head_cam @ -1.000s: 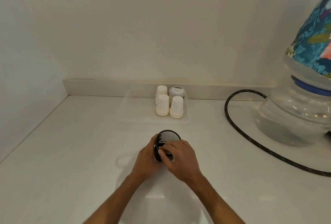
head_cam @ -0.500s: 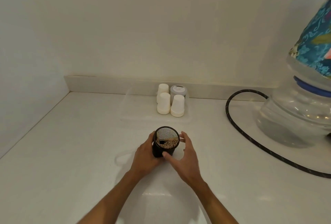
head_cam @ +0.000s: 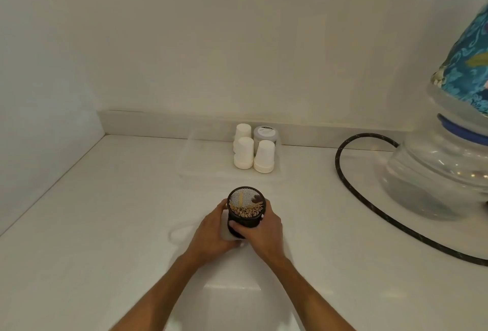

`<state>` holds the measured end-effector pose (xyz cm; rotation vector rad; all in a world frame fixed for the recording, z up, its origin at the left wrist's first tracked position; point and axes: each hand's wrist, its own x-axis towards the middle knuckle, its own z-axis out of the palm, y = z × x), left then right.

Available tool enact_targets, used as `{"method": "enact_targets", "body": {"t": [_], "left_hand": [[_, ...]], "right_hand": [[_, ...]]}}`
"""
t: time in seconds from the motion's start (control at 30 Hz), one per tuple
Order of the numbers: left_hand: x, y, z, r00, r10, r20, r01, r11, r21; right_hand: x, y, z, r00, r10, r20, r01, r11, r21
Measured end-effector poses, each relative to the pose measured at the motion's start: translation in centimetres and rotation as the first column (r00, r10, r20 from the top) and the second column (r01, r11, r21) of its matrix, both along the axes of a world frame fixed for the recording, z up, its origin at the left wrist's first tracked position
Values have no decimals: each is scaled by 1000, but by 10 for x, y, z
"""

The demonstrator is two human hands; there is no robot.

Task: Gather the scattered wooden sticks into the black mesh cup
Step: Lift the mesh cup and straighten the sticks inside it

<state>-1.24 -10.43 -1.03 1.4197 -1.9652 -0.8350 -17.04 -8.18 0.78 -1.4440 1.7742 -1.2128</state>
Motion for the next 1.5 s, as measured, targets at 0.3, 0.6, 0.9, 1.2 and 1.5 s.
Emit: {"method": "enact_targets", "body": {"t": [0.3, 0.6, 0.9, 1.2, 1.5], "left_hand": [[90, -29, -23, 874, 133, 467, -83, 989, -126], [137, -70, -23, 808, 272, 522, -211, 962, -175], [153, -117, -15, 819, 237, 522, -136, 965, -224], [161, -132, -16, 818, 208, 537, -78, 964, -255], [176, -168, -9, 803, 217, 555, -36, 947, -319]], "right_hand": [[12, -51, 29, 990, 59, 130, -48, 996, -80], [54, -133, 55, 979, 57, 196, -31, 990, -136], [84, -215, 41, 993, -34, 112, 42, 996, -73], [94, -265, 23, 994, -69, -80, 71, 997, 22], [105, -297, 18, 998, -63, 21, 63, 998, -11]]}}
